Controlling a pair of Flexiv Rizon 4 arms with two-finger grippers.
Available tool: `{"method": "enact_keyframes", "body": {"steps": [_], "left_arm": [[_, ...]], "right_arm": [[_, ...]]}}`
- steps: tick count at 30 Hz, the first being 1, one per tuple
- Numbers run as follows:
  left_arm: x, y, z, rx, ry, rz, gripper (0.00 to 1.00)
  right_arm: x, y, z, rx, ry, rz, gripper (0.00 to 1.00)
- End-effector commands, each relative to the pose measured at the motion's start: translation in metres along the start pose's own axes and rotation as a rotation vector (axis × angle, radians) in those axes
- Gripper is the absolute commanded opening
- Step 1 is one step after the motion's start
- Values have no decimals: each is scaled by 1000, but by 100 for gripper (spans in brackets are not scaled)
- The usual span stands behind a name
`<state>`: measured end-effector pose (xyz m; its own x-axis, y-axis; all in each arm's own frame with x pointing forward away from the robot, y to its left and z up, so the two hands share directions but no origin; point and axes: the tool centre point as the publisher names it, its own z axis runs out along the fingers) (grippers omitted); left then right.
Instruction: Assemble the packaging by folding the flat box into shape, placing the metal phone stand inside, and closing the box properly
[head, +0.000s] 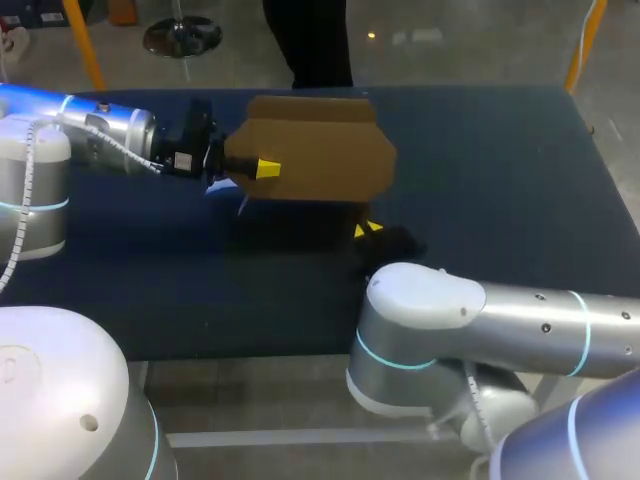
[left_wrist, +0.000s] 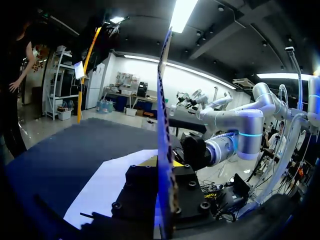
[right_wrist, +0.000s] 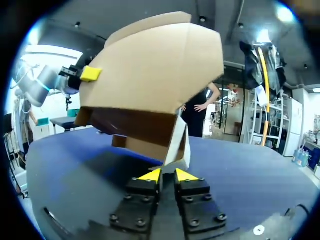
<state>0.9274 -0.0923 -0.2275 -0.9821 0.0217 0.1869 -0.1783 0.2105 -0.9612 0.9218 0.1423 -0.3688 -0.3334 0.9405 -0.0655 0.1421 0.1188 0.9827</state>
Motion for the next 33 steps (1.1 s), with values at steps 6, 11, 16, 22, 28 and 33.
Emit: {"method": "enact_keyframes", "body": {"steps": [6, 11, 16, 22, 28, 33], "left_arm": [[0, 0, 0, 0, 2, 0, 0], [0, 0, 0, 0, 2, 0, 0], [0, 0, 0, 0, 2, 0, 0], [0, 0, 0, 0, 2, 0, 0], [0, 0, 0, 0, 2, 0, 0], [0, 0, 0, 0, 2, 0, 0]], "right_arm": [[-14, -7, -13, -12, 175, 29, 2], [-17, -7, -16, 22, 276, 31, 43], [-21, -5, -24, 26, 359, 34, 55], [-26, -3, -34, 43, 468, 30, 69], [-30, -2, -44, 54, 574, 14, 76], [-31, -4, -51, 76, 666, -24, 76]]}}
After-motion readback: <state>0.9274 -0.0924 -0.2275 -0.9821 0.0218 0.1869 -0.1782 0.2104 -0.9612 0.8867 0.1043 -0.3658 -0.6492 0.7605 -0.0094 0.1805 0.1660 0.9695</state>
